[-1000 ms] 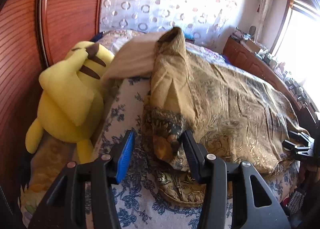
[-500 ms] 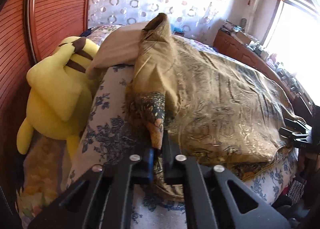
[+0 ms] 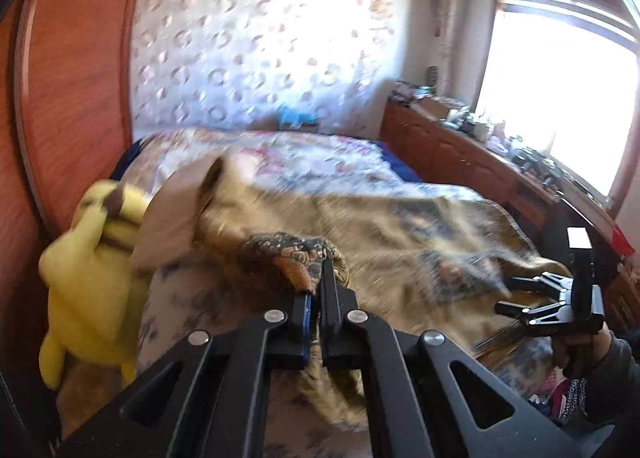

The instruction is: Fold small clothes

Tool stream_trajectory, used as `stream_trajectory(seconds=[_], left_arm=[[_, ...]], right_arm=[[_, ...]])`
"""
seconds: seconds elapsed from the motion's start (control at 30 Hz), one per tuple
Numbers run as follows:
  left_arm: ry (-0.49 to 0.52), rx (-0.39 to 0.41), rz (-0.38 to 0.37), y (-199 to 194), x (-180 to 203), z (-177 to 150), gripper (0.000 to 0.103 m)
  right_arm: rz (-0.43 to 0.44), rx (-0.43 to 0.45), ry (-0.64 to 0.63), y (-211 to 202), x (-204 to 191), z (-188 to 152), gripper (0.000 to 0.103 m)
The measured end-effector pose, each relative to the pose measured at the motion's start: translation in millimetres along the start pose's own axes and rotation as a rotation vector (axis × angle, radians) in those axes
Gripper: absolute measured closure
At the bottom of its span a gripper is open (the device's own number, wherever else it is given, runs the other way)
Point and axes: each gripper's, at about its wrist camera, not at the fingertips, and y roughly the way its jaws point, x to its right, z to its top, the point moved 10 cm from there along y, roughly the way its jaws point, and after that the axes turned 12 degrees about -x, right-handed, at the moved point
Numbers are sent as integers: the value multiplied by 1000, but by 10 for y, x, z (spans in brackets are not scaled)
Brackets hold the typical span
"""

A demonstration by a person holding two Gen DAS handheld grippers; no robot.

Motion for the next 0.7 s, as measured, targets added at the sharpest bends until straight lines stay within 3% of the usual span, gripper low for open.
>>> stream_trajectory(seconds=[0.3,0.63,0.7], left_arm=[[164,18,-112,189,1005,565,103],[390,-5,-271,386,2614,961,103],[425,-41,-298,470,2884,968,103]], right_arm=[[31,80,101,-455,505,-101,21],[-4,173,209,-999,1163,-400,21],[-7,177,230,-1042,1253,-449,21]])
